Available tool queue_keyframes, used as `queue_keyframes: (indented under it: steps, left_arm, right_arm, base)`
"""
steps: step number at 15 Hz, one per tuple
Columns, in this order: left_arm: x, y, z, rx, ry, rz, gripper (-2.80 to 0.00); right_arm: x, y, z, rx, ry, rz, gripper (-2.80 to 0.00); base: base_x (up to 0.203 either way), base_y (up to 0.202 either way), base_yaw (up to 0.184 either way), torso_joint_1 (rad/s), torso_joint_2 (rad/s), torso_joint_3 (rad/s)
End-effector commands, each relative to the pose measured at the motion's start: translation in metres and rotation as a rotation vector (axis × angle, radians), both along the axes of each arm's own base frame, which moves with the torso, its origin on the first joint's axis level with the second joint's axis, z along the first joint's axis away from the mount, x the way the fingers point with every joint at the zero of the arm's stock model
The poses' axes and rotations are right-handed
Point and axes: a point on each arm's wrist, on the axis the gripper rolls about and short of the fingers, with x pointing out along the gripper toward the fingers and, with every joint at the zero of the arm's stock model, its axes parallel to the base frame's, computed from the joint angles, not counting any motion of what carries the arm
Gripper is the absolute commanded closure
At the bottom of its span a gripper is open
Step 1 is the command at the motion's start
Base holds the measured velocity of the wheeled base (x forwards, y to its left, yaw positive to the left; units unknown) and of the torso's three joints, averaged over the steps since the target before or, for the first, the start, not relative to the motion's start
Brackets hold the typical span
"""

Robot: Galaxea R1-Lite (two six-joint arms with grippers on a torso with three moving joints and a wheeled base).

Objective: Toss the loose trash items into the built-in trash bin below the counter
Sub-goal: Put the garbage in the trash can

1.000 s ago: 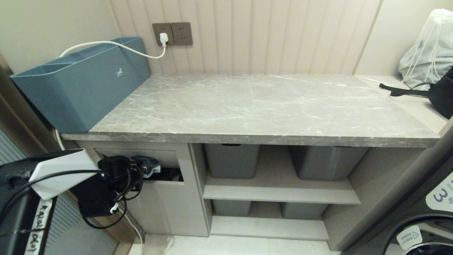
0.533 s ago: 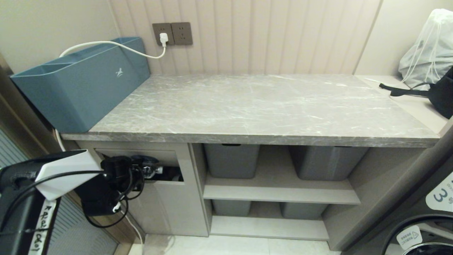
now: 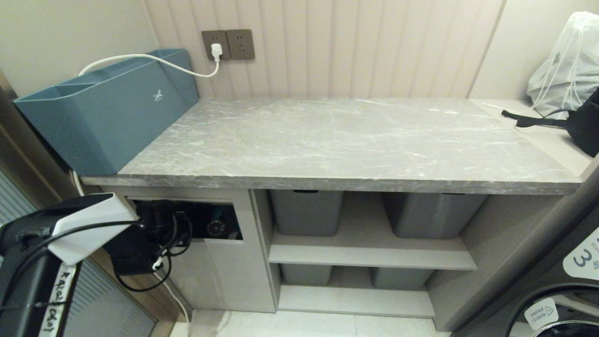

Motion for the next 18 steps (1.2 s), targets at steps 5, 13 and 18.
queue_keyframes:
  steps: [5, 13, 18]
  left_arm:
    - [-0.025, 0.001, 0.000, -0.048, 0.055, 0.033, -2.80]
    - [-0.115, -0.001, 0.097, -0.018, -0.044, 0.081, 0.00]
    - [-0.228, -0.009, 0.162, 0.528, -0.142, -0.133, 0.00]
  right_arm:
    - [0.000, 0.000, 0.000, -0.006, 0.000, 0.001, 0.00]
    - [0.000, 0.000, 0.000, 0.003, 0.000, -0.002, 0.00]
    - [0.000, 0.000, 0.000, 0.007, 0.000, -0.003, 0.00]
  base:
    - [0.000, 0.000, 0.000, 0.000, 0.00, 0.000]
    - [0.000, 0.000, 0.000, 0.000, 0.00, 0.000]
    - [0.000, 0.000, 0.000, 0.000, 0.00, 0.000]
